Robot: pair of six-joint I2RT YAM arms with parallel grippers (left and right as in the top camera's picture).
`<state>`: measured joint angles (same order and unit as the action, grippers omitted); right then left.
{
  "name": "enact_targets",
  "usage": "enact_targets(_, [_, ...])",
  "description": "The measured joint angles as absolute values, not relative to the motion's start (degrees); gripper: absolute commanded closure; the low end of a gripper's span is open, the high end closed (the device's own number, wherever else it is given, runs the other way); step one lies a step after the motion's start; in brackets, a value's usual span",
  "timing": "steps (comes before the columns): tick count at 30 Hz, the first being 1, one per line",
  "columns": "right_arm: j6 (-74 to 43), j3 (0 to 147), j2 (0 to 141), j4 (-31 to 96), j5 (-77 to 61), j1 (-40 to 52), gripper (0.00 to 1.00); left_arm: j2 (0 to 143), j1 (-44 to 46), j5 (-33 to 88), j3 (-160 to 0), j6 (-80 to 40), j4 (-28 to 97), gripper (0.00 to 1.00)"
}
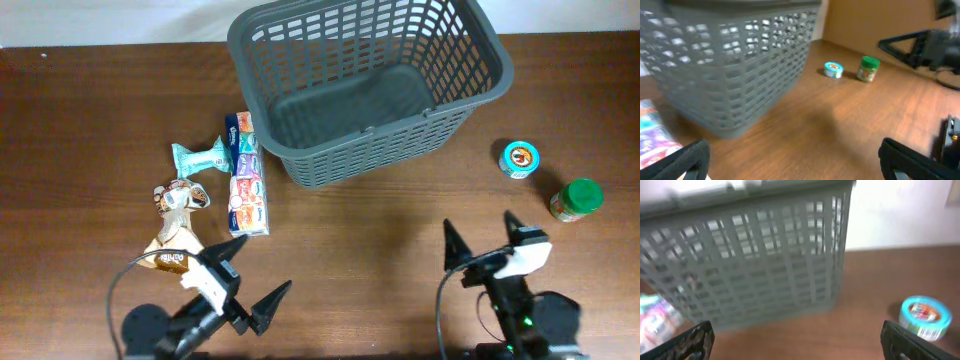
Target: Pack container
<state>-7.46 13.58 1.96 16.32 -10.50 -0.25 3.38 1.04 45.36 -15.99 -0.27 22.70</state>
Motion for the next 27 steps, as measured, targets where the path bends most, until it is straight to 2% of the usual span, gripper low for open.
enact_targets(6, [-5.06, 36.21, 12.84, 32.80, -5.37, -0.21, 0.01, 13.78, 1.04, 32.12, -37.34, -0.23, 40.64, 0.01])
enact_targets(9, [-4.27, 47.57, 21.47, 42.83, -5.50, -0.21, 0.01, 18.11, 1.02, 28.53, -42.04, -0.27, 41.87, 0.01])
enact_targets(14, [-3.92, 60.77, 32.34, 55.07, -10.74, -0.21, 0.01, 21.06, 0.97, 29.50, -42.65, -0.30, 42.68, 0.01])
enact_targets(20, [-3.84, 65.41, 38.22, 58.41, -12.97, -0.21, 0.01, 21.50, 0.97, 30.09, -43.31, -3.14, 43.70, 0.00])
enact_targets(23, [-3.70, 71.40, 43.16, 60.82, -13.26, -0.21, 0.01, 23.05, 0.97, 30.17, -46.96, -4.80, 48.80, 0.01])
enact_targets(27, [-0.91, 88.51, 55.00, 68.25, -13.52, -0.21, 0.01, 26.15, 0.97, 30.15, -54.04, -5.67, 57.54, 0.01])
